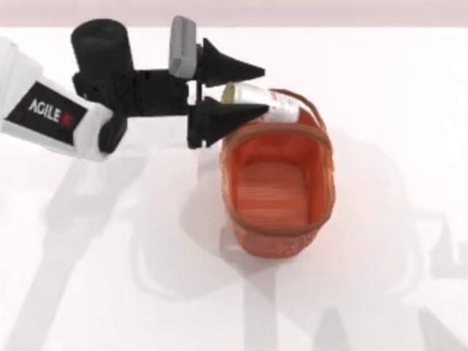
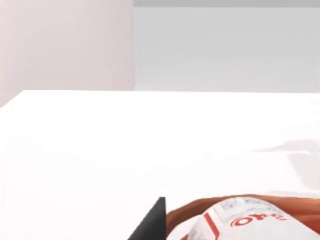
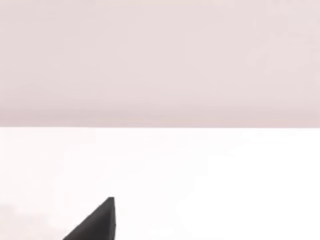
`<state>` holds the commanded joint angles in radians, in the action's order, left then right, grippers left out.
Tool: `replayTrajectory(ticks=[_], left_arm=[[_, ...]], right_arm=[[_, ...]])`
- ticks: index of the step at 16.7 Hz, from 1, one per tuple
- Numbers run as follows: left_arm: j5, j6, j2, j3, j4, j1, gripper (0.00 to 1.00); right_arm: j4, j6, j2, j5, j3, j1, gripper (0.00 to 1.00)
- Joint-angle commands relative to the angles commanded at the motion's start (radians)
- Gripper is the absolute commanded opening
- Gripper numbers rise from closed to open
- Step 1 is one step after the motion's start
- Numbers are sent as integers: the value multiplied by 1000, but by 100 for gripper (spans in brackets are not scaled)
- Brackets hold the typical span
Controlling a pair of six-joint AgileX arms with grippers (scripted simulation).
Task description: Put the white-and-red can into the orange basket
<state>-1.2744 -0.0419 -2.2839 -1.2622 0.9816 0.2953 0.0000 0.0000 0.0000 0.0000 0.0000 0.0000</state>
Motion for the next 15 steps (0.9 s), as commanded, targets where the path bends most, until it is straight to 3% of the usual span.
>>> replayTrajectory(ticks=[2,11,15], left_arm=[[0,0,0,0,0,0,100],[1,0,1,0,0,4,100],[38,6,68,39,-34,-5,100]], right_arm=[[0,0,0,0,0,0,100],[0,0,0,0,0,0,100],[-69,-31,92,-6,86,23,100]])
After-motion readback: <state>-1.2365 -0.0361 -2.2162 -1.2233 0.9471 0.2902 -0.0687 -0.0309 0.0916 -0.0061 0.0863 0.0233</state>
